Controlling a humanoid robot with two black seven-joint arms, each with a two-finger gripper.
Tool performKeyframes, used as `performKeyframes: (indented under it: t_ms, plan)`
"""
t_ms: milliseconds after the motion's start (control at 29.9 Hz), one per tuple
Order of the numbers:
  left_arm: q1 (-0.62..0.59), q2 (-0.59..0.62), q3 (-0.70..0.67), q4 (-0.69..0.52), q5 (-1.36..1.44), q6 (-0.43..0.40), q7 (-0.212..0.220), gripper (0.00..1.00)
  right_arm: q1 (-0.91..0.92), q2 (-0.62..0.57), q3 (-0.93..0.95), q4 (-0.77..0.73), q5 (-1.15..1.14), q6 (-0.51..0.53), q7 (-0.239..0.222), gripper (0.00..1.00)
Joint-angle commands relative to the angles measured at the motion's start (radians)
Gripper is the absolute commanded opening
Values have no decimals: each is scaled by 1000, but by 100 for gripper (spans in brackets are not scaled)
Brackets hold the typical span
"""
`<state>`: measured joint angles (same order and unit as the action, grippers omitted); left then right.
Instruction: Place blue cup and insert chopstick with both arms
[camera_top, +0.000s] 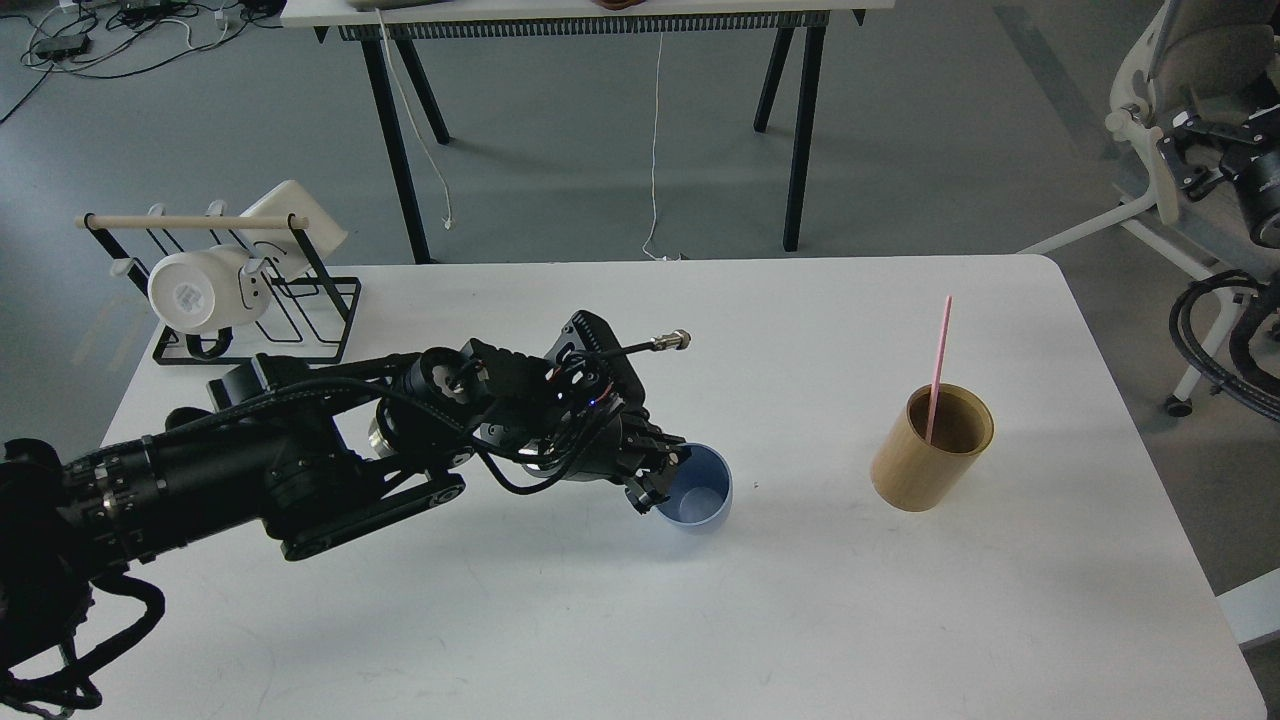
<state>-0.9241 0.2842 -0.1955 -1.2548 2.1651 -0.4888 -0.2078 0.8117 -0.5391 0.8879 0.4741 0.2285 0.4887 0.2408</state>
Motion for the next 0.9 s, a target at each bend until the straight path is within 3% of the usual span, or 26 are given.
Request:
performKeyframes:
  t_ms: [0, 301, 468, 602, 702, 869]
  plan:
    - [-1, 1, -4, 0, -2, 0, 4, 20, -2, 2, -1, 0, 0, 0, 0, 99]
    - [-2, 12, -51, -3, -13, 0, -5, 22, -14, -7, -3, 1, 0, 0, 0, 99]
    - [-6, 23, -191, -9, -74, 0, -5, 36, -55, -18, -1, 4, 0, 0, 0, 99]
    - [-4, 27, -358, -9, -164, 0, -4, 57, -88, -56, -1, 4, 0, 0, 2, 99]
    - [2, 23, -473, 5, -299, 0, -5, 86, -114, -85, -1, 8, -1, 0, 5, 99]
    - [4, 16, -524, 60, -637, 0, -7, 99, -178, -137, -1, 93, -3, 0, 12, 99]
